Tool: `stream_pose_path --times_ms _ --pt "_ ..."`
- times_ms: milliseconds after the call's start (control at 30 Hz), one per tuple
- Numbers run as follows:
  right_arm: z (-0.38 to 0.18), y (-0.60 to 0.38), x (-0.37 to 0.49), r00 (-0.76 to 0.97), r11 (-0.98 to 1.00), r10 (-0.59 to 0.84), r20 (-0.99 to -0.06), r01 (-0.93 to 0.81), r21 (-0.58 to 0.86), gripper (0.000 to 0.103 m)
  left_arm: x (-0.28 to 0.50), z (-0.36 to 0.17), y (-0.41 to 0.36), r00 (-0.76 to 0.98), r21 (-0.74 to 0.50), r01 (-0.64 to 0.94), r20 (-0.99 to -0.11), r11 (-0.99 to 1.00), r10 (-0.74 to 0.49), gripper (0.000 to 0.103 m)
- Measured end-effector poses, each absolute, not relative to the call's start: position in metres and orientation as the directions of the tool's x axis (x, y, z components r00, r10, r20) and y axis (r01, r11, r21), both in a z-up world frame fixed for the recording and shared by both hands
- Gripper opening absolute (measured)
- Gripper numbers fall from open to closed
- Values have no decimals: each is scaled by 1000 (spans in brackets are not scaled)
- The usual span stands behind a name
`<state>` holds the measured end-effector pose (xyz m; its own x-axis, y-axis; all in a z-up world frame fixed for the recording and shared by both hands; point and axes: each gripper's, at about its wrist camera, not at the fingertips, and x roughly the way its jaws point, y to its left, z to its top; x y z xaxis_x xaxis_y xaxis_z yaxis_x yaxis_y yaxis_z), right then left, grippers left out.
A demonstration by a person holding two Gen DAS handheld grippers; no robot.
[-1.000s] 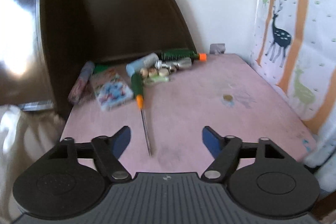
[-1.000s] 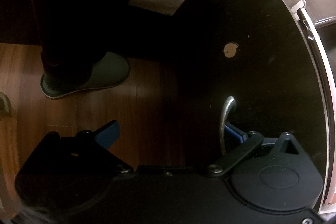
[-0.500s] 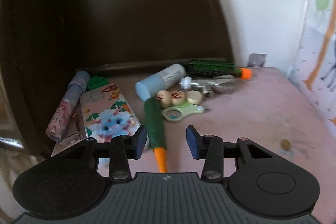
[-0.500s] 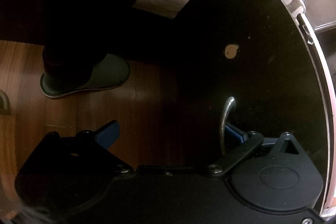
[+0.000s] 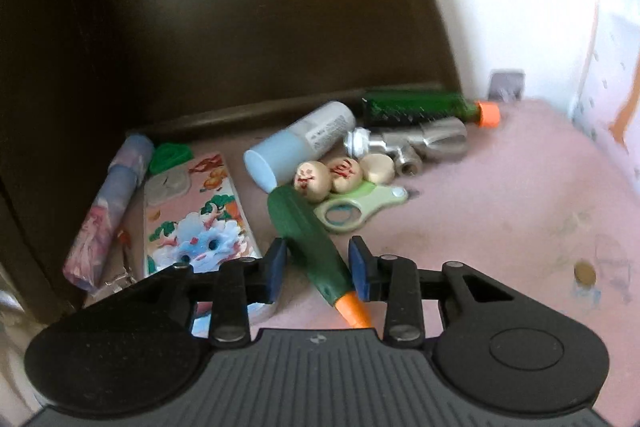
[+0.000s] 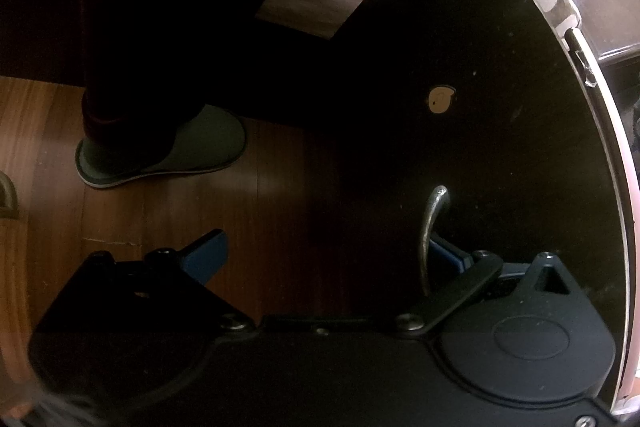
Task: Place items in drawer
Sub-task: 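Grasp the green-handled screwdriver by its handle with the left gripper, then lift the screwdriver and carry it toward the open drawer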
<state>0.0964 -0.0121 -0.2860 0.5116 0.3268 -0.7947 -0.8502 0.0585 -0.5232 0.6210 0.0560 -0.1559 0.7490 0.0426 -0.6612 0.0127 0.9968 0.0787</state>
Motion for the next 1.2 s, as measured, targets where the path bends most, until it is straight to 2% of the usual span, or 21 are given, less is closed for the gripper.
stream_pose_path --times_ms 100,267,600,833,1033,1200 --pt "-286 -12 96 512 58 326 -795 -850 -524 103 622 -155 52 743 95 0 -666 995 64 27" --pt "-285 -12 96 511 56 327 -795 -850 -524 103 611 -149 58 727 47 -8 -686 999 38 21" --pt "-285 -10 97 512 57 319 -798 -851 -523 103 563 -114 55 761 16 36 -648 999 -17 20" --pt "-285 -10 96 515 50 313 -798 -848 -528 103 506 -79 53 808 -75 63 -582 995 -95 20" --pt "-287 -9 96 519 43 308 -797 -845 -534 103 440 -45 58 867 -200 88 -466 976 -174 20" --pt "-289 -7 96 524 38 300 -797 -841 -539 103 391 -23 57 899 -237 119 -386 964 -206 20"
